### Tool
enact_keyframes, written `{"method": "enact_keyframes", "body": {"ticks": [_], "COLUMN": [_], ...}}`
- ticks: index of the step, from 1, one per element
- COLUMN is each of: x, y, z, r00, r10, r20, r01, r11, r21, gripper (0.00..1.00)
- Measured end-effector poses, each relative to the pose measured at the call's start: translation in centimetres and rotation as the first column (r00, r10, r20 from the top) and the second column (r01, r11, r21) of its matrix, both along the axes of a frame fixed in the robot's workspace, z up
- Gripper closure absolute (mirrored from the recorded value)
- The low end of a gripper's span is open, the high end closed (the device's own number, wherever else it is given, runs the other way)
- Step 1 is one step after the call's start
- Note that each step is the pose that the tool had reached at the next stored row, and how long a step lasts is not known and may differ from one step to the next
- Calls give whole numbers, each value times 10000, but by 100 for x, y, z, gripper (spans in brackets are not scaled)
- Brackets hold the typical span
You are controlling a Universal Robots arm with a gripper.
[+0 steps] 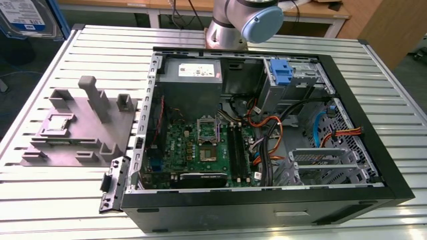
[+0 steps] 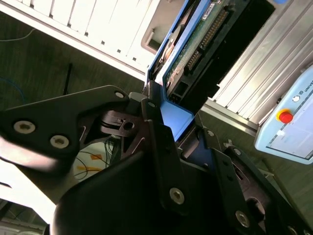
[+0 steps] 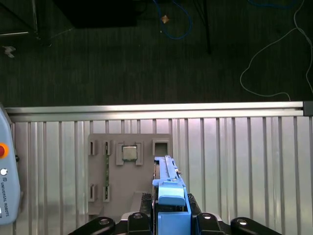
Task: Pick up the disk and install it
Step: 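Pick up the disk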
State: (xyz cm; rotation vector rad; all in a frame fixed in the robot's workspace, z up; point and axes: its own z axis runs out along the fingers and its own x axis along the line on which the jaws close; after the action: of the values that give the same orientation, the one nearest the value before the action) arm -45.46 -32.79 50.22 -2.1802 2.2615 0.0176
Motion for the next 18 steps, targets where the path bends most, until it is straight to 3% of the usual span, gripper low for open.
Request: {"method": "enact_keyframes", "body": {"ticks": [4, 14, 18], "x": [0, -1, 0], "y": [0, -2, -44], "z": [35, 37, 36], "r00": [10000, 10000, 10000], "r10": [0, -1, 1], "r20": [0, -1, 0], "r01": [0, 1, -1], "r11": [10000, 10000, 10000], "r21": [0, 0, 0], "gripper": [64, 64, 64]}}
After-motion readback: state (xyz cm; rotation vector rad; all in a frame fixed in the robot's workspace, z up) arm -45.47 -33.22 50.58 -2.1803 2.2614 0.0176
